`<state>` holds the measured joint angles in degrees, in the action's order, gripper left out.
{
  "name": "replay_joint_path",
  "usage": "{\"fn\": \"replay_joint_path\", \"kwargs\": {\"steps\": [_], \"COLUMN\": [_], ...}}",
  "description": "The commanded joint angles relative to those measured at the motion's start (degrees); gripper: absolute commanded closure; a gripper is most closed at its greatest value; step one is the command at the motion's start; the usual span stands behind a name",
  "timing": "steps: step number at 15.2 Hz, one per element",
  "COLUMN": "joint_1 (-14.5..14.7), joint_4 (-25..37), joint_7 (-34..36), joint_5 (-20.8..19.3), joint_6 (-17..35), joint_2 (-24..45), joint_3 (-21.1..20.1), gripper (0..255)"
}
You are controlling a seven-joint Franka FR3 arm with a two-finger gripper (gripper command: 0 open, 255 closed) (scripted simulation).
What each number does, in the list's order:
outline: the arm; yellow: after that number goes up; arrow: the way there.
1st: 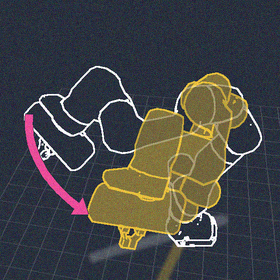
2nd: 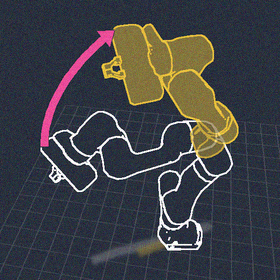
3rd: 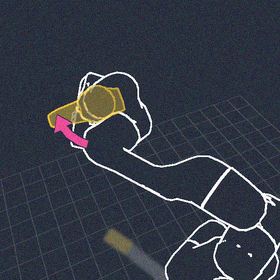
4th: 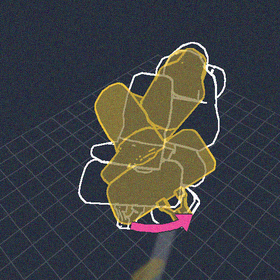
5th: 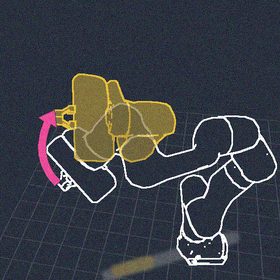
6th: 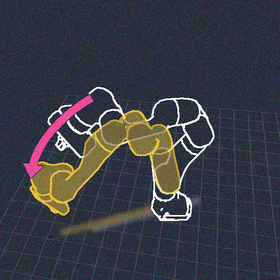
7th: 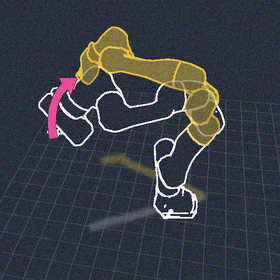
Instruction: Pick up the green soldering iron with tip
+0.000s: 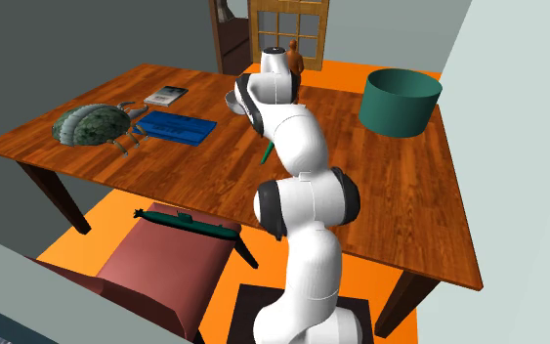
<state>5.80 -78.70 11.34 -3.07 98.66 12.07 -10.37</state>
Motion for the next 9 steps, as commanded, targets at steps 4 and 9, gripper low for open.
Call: {"fn": "replay_joint_path", "kwargs": {"steps": [4, 9], "joint_1": [0.31, 0.18], "joint_4": [-1.43, -4.92], "joint_7": [0.48, 0.49], "joint_5": [-0.25, -0.16], "joint_6": [2.65, 5.63], "joint_2": [1.39, 0.87], "joint_3": [-0.13, -0.1], "gripper": [0, 0]}}
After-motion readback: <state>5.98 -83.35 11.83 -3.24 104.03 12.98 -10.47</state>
